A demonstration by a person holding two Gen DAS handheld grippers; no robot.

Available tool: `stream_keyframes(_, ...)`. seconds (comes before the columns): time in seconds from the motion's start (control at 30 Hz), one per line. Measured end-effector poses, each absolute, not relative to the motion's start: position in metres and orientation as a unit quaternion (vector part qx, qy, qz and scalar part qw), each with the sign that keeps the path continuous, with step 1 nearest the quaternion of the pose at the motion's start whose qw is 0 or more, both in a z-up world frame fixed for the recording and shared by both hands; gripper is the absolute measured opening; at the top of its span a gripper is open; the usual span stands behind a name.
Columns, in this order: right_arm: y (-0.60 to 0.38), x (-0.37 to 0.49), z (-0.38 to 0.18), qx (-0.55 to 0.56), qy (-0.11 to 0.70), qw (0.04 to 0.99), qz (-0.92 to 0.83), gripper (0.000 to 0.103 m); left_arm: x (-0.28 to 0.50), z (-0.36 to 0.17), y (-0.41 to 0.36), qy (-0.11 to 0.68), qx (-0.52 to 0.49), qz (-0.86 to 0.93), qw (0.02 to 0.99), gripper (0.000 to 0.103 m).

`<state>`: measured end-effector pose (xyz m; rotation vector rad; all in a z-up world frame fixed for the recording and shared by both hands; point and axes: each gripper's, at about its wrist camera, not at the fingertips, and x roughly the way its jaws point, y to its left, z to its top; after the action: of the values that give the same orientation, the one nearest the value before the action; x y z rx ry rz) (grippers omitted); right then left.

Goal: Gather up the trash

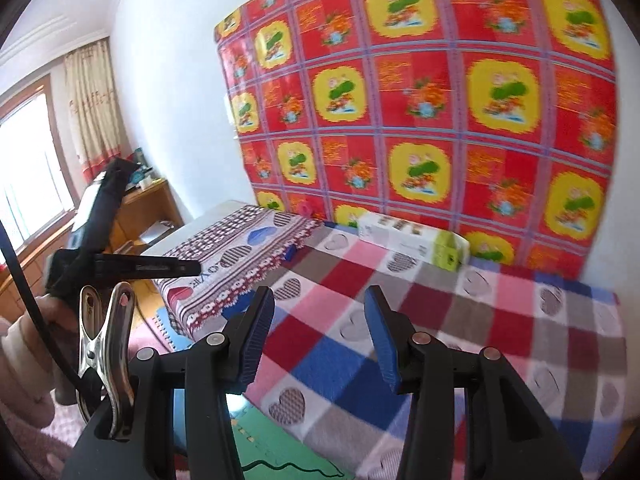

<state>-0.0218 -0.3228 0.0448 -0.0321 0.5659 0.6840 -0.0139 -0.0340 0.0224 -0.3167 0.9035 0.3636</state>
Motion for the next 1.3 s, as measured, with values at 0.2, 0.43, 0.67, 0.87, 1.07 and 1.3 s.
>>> stream_keyframes(0.2,-0.299,0.006,0.04,-0.024,0.289,0.896,0.337,0.048,0.027,0.01,-0.015,0.431,-0.161,0.163,0.873,0.036)
stream_keyframes(0.43,-0.29,0.021,0.032,-0.011,0.308,0.902,0.303,0.048,0.087,-0.019,0.002,0.45,-0.147,0.141,0.869,0.035)
stream_keyframes(0.67,-0.283,0.026,0.02,0.001,0.331,0.914,0.235,0.048,0.127,-0.051,0.015,0.482,-0.13,0.086,0.862,0.025)
stream_keyframes(0.87,-0.272,0.028,0.017,0.026,0.344,0.921,0.182,0.048,0.158,-0.073,0.025,0.506,-0.114,0.053,0.854,0.025)
stream_keyframes(1.07,-0.256,0.026,0.011,0.045,0.362,0.922,0.131,0.048,0.185,-0.098,0.031,0.532,-0.097,0.041,0.84,0.025)
stream_keyframes(1.3,-0.248,0.021,0.009,0.06,0.372,0.923,0.08,0.048,0.2,-0.114,0.038,0.541,-0.091,0.026,0.836,0.024)
